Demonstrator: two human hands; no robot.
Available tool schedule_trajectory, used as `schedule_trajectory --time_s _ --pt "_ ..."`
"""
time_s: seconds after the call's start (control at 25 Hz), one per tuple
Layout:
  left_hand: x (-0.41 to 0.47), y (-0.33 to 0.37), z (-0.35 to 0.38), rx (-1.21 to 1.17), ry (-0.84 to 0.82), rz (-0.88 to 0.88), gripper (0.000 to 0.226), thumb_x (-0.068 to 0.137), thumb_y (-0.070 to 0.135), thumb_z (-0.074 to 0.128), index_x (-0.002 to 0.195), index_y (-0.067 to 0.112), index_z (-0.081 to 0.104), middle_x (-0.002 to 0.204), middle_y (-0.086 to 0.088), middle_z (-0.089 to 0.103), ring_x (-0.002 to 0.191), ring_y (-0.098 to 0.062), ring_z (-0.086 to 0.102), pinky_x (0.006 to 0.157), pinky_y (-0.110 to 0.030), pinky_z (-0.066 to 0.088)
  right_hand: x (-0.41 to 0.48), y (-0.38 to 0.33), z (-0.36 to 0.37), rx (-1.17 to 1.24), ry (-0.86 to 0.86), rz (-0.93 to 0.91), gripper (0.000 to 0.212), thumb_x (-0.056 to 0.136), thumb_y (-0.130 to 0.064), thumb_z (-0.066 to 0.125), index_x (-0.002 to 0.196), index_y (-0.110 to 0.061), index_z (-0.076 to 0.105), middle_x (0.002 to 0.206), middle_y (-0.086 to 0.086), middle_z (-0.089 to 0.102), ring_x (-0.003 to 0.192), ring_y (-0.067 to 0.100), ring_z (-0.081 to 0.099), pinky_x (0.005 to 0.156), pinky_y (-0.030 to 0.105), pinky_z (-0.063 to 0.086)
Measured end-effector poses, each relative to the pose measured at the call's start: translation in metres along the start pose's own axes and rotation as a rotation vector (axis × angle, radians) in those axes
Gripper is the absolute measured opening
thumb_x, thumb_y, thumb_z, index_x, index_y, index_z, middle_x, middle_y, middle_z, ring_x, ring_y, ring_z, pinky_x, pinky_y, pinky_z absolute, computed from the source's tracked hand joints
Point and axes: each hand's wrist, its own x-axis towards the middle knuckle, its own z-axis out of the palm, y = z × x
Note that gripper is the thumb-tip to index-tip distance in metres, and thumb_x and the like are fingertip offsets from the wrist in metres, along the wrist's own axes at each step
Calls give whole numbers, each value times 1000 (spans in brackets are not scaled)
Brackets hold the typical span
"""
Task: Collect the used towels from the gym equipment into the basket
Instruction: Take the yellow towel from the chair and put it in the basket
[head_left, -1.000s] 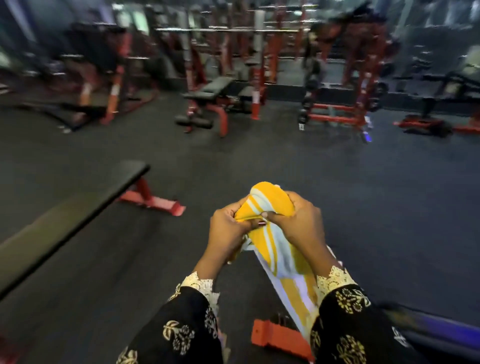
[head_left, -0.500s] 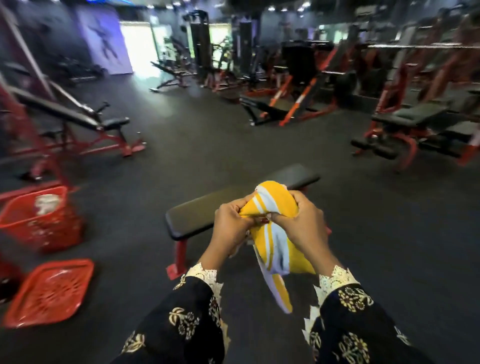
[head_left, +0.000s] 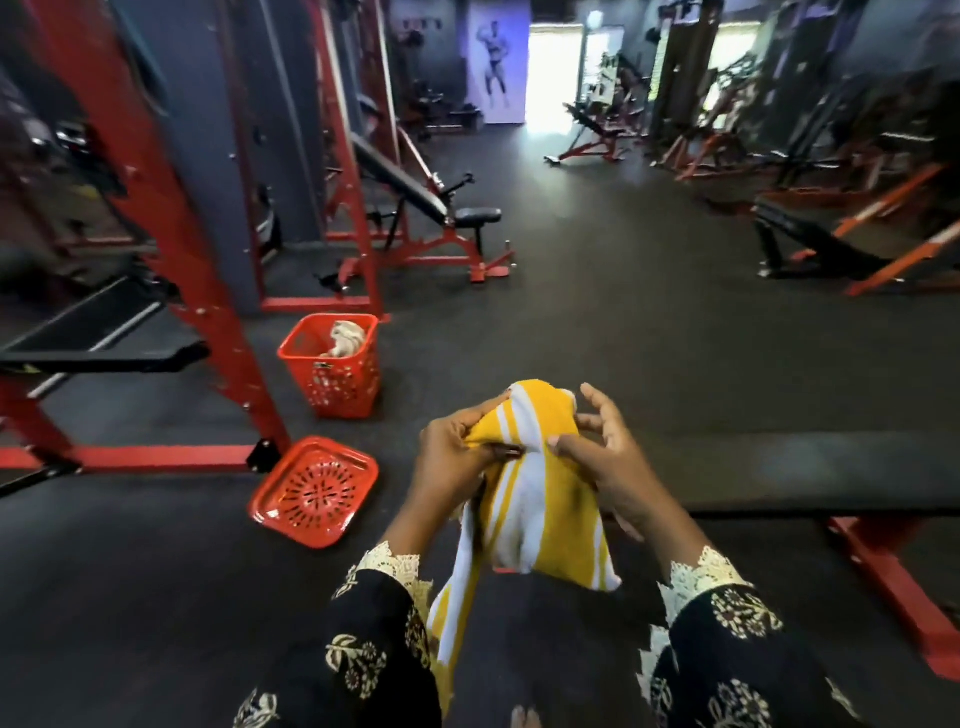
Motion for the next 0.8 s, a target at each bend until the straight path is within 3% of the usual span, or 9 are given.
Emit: schedule_trajectory --time_s 0.12,0.28,0.36,0.44,0.52,0.64,0.72,0.8 --pt "66 -24 -50 -13 -10 4 62 63 -9 76 118 20 67 113 7 72 108 -12 66 92 -33 54 92 3 31 62 -162 40 115 49 -44 86 145 -51 24 149 -3 31 132 24 44 95 49 51" --pt "170 -33 -108 8 -36 -22 63 66 -21 67 119 15 64 120 -3 67 100 -1 65 80 -18 53 223 -24 68 105 -383 18 85 59 -21 84 134 -38 47 131 0 54 110 23 63 77 41 60" --pt "220 -39 -135 23 -12 -21 61 67 -21 67 119 13 64 115 -1 69 93 3 66 73 -14 52 287 -37 91 90 -383 -10 72 61 -14 83 126 -24 53 117 6 62 98 22 65 70 38 59" --pt "261 -49 -162 59 13 -46 61 67 -21 67 115 17 65 102 15 72 87 7 65 69 -11 51 343 -40 117 68 -355 -39 60 64 -6 83 117 -16 57 103 7 67 88 20 65 66 32 56" --pt "295 -63 -186 114 19 -72 65 68 -17 70 117 24 61 99 24 71 87 10 63 72 -11 51 391 -34 142 33 -302 -82 50 68 0 81 111 -14 60 99 9 70 88 25 67 72 37 57" --pt "356 -90 -225 214 26 -80 65 72 5 77 127 32 56 114 17 66 100 6 60 89 -17 50 469 -20 185 38 -230 -112 45 68 1 80 107 -12 63 94 11 72 85 26 67 82 50 57" --pt "410 -118 -255 240 77 -94 60 76 16 77 131 27 56 121 3 66 102 -2 59 94 -25 49 532 -11 216 61 -204 -129 41 64 -7 81 101 -16 64 85 5 71 76 19 65 78 49 57" --pt "460 -139 -282 297 163 -98 52 77 20 77 126 28 61 117 2 68 98 -2 59 91 -26 50 588 -7 246 70 -205 -145 40 60 -16 80 96 -20 63 80 2 70 73 16 64 74 47 57"
